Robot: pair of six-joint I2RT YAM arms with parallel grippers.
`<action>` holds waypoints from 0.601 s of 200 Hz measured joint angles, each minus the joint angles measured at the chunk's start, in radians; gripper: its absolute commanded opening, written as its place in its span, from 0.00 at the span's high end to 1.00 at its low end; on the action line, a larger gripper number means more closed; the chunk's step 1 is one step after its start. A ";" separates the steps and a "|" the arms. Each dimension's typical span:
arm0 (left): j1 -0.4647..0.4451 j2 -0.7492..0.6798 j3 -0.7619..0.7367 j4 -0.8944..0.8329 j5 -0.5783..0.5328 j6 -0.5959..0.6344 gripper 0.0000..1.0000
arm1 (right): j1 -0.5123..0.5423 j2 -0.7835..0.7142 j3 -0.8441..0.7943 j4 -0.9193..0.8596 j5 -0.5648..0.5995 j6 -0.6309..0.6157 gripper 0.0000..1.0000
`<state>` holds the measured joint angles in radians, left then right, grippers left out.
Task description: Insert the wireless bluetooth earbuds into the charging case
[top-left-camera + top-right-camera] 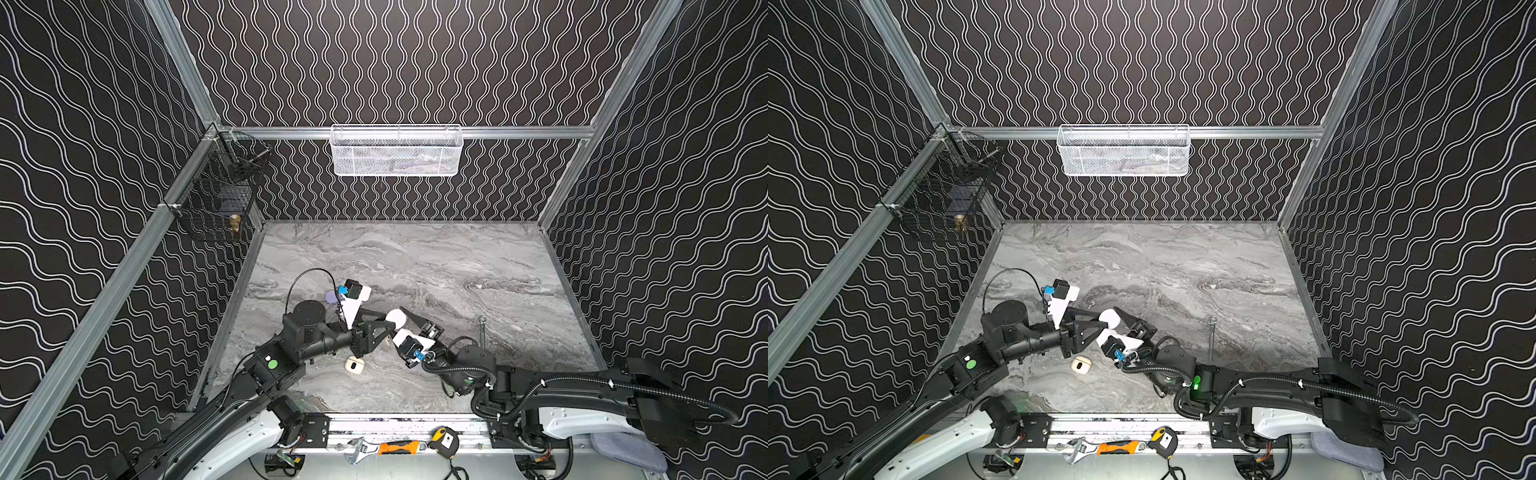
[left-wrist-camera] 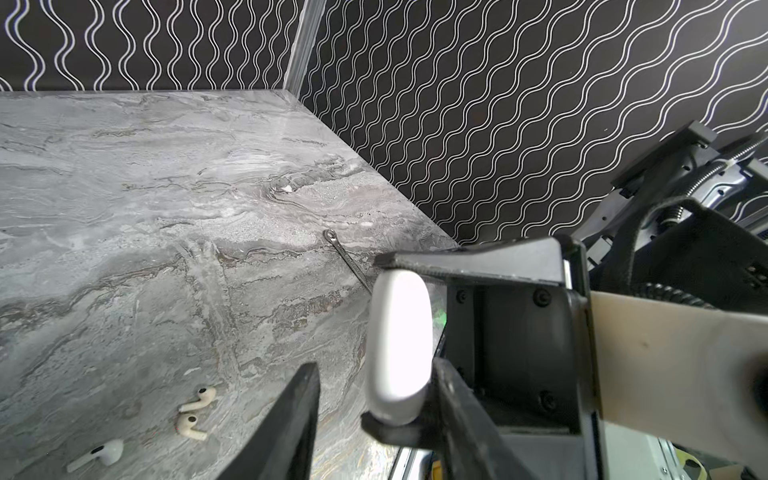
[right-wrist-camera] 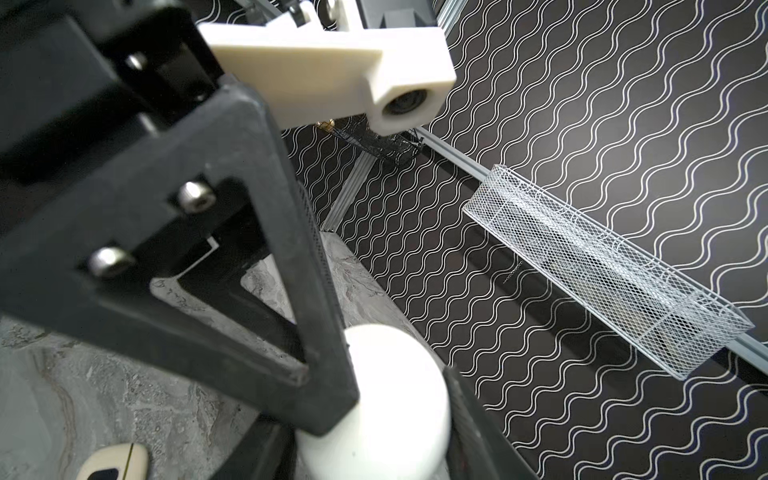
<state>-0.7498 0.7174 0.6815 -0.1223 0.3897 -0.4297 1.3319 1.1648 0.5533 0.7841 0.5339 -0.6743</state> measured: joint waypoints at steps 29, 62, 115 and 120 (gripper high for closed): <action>-0.010 0.026 0.017 0.000 0.000 0.016 0.58 | -0.003 -0.020 -0.004 -0.020 -0.016 -0.010 0.82; -0.021 0.051 0.032 -0.021 0.004 0.021 0.59 | -0.003 -0.016 -0.013 -0.016 -0.021 -0.045 0.84; -0.032 0.067 0.045 -0.033 0.003 0.030 0.63 | -0.013 -0.002 -0.008 -0.008 -0.027 -0.089 0.86; -0.032 0.068 0.046 -0.032 0.003 0.033 0.64 | -0.015 -0.002 -0.006 -0.009 -0.027 -0.095 0.86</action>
<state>-0.7818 0.7849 0.7273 -0.1547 0.3931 -0.3965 1.3167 1.1625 0.5468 0.7750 0.5064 -0.7696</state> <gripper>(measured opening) 0.383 0.500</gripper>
